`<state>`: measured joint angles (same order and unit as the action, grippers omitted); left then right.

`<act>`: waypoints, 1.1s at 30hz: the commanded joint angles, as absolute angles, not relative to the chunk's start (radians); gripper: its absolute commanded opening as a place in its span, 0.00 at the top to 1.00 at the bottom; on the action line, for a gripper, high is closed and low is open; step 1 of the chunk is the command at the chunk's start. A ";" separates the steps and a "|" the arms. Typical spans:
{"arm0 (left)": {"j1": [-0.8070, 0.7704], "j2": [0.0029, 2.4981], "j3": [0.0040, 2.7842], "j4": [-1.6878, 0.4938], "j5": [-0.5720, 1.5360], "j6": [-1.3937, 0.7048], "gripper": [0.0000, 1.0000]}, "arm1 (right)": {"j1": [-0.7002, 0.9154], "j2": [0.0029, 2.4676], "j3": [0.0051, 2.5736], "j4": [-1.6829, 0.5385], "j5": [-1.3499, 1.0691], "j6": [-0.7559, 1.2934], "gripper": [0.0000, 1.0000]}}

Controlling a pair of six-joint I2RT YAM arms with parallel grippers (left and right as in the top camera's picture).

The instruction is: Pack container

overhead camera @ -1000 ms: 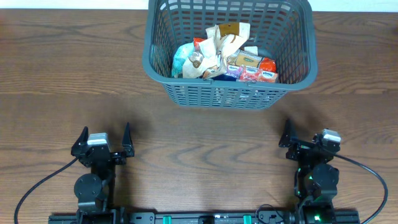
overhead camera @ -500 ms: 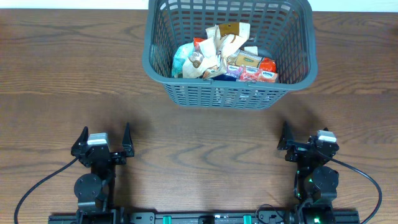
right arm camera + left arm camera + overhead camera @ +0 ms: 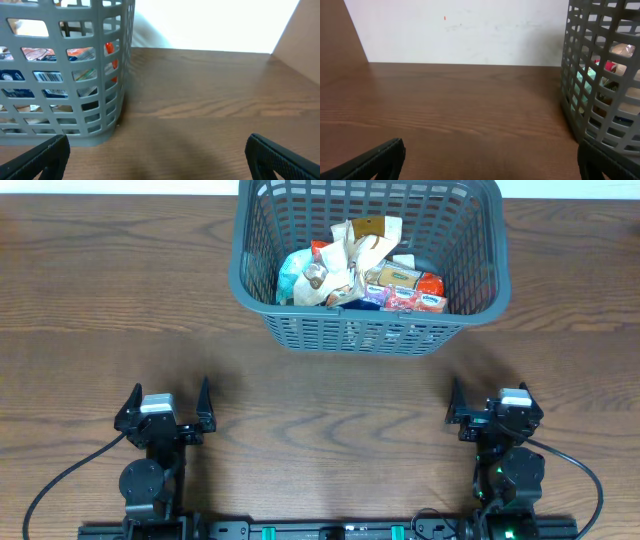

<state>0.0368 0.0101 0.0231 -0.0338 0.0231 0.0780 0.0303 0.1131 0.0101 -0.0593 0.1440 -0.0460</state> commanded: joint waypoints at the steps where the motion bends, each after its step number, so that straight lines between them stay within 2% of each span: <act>1: 0.041 0.004 0.004 -0.072 0.008 0.070 0.01 | 0.036 0.069 0.005 -0.062 0.131 -0.084 0.01; 33: 0.041 0.004 0.004 -0.072 0.008 0.070 0.01 | 0.036 0.044 0.006 -0.061 0.131 -0.084 0.01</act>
